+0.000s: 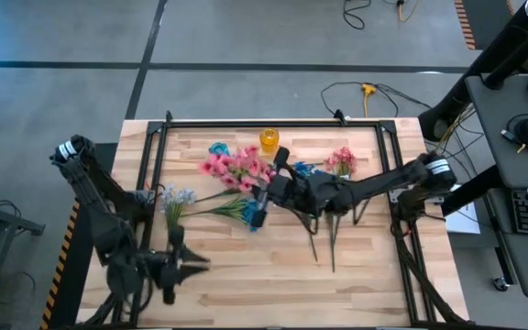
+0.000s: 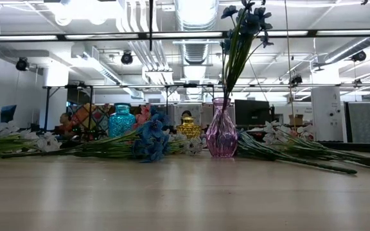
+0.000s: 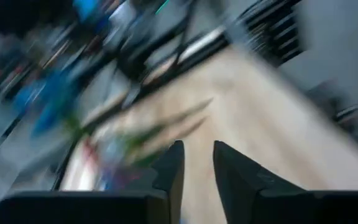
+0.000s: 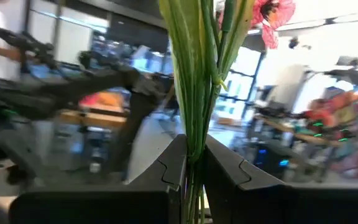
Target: Sort flowers into vase by color
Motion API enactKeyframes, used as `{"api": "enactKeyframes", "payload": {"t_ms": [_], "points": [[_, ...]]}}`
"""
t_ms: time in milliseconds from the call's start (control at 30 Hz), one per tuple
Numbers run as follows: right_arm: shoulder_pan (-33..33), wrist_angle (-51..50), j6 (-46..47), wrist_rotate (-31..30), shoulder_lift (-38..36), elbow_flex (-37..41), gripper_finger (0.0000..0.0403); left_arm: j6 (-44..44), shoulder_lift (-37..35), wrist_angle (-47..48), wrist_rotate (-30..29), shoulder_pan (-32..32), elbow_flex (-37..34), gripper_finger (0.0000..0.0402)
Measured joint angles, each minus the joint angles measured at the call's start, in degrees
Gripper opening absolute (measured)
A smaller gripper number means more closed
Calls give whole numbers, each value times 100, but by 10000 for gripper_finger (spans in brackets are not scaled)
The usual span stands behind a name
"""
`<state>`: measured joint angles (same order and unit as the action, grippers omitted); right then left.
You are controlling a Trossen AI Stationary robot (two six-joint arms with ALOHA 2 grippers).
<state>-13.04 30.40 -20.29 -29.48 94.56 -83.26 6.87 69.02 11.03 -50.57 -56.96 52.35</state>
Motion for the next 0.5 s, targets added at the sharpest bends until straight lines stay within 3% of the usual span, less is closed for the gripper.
{"api": "enactKeyframes", "payload": {"t_ms": [100, 167, 367, 500], "points": [[-208, -422, 232, 133, -257, 0, 33, 1104, -149, -989, 1253, 303, -77, 39], [-362, -604, 340, 142, -380, 0, 33, 1283, -286, -1211, 1654, 581, -134, 28], [-759, -1083, 559, 101, -591, 0, 33, 1199, -509, -2654, 1843, 1582, -853, 18], [-856, -1404, 687, 99, -642, 0, 33, 1193, -557, -3757, 2023, 1897, -1392, 18]]}}
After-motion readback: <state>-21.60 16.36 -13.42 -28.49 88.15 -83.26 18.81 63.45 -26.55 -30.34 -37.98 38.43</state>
